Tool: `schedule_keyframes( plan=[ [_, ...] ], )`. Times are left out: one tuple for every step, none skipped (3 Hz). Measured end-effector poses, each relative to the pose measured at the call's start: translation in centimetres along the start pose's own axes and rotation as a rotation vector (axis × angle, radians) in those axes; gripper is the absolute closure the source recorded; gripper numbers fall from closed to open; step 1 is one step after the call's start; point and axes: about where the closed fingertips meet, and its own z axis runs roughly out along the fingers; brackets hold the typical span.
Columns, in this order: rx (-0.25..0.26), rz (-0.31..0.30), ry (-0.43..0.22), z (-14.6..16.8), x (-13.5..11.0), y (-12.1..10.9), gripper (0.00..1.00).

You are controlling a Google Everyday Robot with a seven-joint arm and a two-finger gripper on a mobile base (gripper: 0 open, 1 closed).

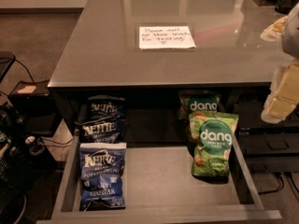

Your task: Pick green rice chip bag from top drawer and place on counter

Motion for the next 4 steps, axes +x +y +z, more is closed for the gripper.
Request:
schedule_keyframes(
  plan=[
    [0.000,0.000,0.000,0.0,0.0,0.0,0.00],
    [-0.019,0.023,-0.054,1.6,0.5,-0.1,0.00],
    [-0.065,0.074,-0.145,5.7,1.4,0.1,0.00],
    [-0.091,0.103,-0.221,10.2,1.7,0.0,0.00]
  ],
)
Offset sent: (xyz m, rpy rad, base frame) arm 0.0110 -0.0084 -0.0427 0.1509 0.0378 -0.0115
